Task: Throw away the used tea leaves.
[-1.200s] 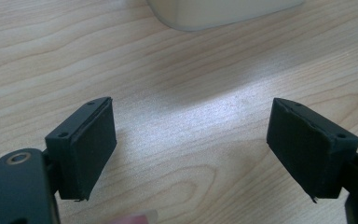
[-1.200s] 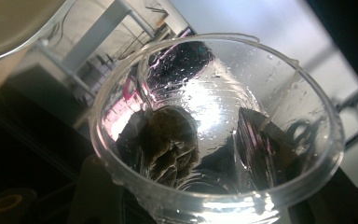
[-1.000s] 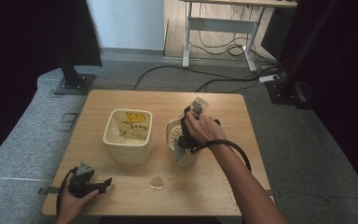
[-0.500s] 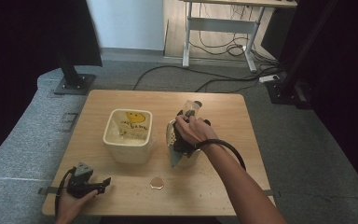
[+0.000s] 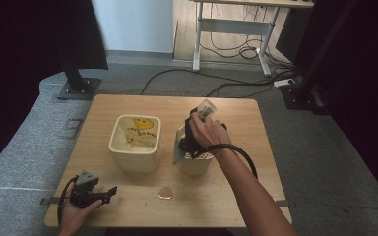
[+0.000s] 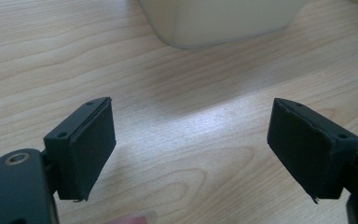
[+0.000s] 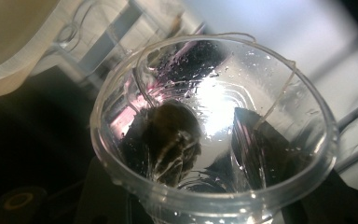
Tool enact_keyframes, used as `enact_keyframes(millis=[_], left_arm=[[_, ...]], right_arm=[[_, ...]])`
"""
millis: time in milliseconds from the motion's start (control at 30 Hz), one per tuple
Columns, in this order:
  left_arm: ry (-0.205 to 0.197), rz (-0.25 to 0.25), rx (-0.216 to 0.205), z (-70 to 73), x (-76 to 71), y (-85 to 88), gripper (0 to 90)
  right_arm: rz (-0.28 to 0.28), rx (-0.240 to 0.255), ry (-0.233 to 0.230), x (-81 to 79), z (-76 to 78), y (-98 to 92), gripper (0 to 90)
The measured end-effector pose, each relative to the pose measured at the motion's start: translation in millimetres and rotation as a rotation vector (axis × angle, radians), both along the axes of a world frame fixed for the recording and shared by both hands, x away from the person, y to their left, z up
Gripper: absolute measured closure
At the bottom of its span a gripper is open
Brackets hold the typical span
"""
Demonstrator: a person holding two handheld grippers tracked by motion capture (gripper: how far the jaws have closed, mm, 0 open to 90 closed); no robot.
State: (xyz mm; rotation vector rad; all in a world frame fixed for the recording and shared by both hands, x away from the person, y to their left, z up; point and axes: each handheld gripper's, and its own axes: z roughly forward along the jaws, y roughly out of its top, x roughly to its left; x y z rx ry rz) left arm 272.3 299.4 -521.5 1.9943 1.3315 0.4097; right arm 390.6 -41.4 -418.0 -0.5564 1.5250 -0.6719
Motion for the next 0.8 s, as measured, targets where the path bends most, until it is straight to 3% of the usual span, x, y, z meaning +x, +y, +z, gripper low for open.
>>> enact_keyframes(millis=[33,100,133,167,200,267,300,333,367,400,433,467,500,533,567,600,633,667,733,767,800], left_arm=[[0.000,0.006,0.001,-0.1,0.8,1.5,15.1],[0.001,0.020,-0.010,0.0,0.5,3.2,15.3],[0.002,0.015,-0.014,0.1,-0.8,5.2,15.1],[0.002,0.012,-0.010,-0.1,-0.3,6.0,15.1],[0.008,0.038,-0.013,0.1,0.3,7.6,15.2],[0.002,0.027,-0.018,0.5,-2.0,8.2,15.1],[0.005,0.029,-0.001,0.8,-1.3,7.8,15.0],[0.005,0.037,-0.005,1.2,-1.0,7.6,15.2],[0.003,0.027,-0.009,1.6,-1.6,7.3,15.2],[0.003,0.027,-0.009,1.6,-1.6,7.3,15.0],[0.000,0.020,-0.008,1.7,-2.7,6.8,15.0],[0.003,0.023,0.003,0.9,-2.2,5.7,15.1],[0.003,0.024,0.001,1.0,-2.9,5.9,15.1],[0.003,0.024,0.001,1.0,-2.9,5.9,15.1],[0.000,0.020,-0.001,1.3,-3.6,5.9,15.1],[-0.001,0.015,0.010,1.3,-3.7,5.9,15.1],[-0.001,0.015,0.010,1.3,-3.7,5.9,15.1],[0.000,0.021,0.005,0.4,-3.7,6.5,15.1],[0.001,0.023,0.002,0.0,-3.2,7.0,15.1],[0.003,0.024,-0.001,-0.2,-2.7,7.0,15.1],[0.003,0.024,-0.001,-0.2,-2.7,7.0,15.2]], right_arm=[[0.077,-0.096,0.034,-8.3,-10.8,2.1,52.5],[0.101,-0.100,0.050,-8.1,-14.6,2.7,52.4],[0.068,-0.018,0.018,-5.3,-8.5,5.0,53.5],[0.068,-0.018,0.018,-5.3,-8.5,5.0,53.5],[0.011,-0.028,0.034,-0.3,-11.8,4.2,53.4],[0.016,0.055,0.010,3.6,-1.1,0.0,53.8],[0.011,-0.036,0.030,0.7,-7.6,-2.5,53.8],[0.047,-0.160,0.050,-1.9,-16.7,-6.2,53.7],[0.009,-0.050,0.030,0.6,-11.3,-5.8,53.7],[0.009,-0.050,0.030,0.6,-11.3,-5.8,53.7],[-0.029,0.089,0.017,6.0,1.0,-4.9,53.8],[0.011,0.018,0.047,0.4,-2.5,-8.6,53.7],[0.014,0.030,0.049,-1.0,-3.7,-9.4,53.8],[0.026,0.083,0.043,-2.1,-2.4,-10.0,53.8],[0.026,0.083,0.043,-2.1,-2.4,-10.0,53.8],[0.014,0.172,0.073,-4.6,0.4,-14.0,53.5],[0.007,0.184,0.069,-3.6,2.2,-16.6,53.2],[-0.004,0.234,0.070,-2.7,4.9,-20.7,53.1],[-0.028,0.410,0.113,-3.3,13.4,-27.1,53.0],[-0.031,0.464,0.119,-4.1,16.3,-30.3,52.8],[-0.031,0.464,0.119,-4.1,16.3,-30.3,52.8]])
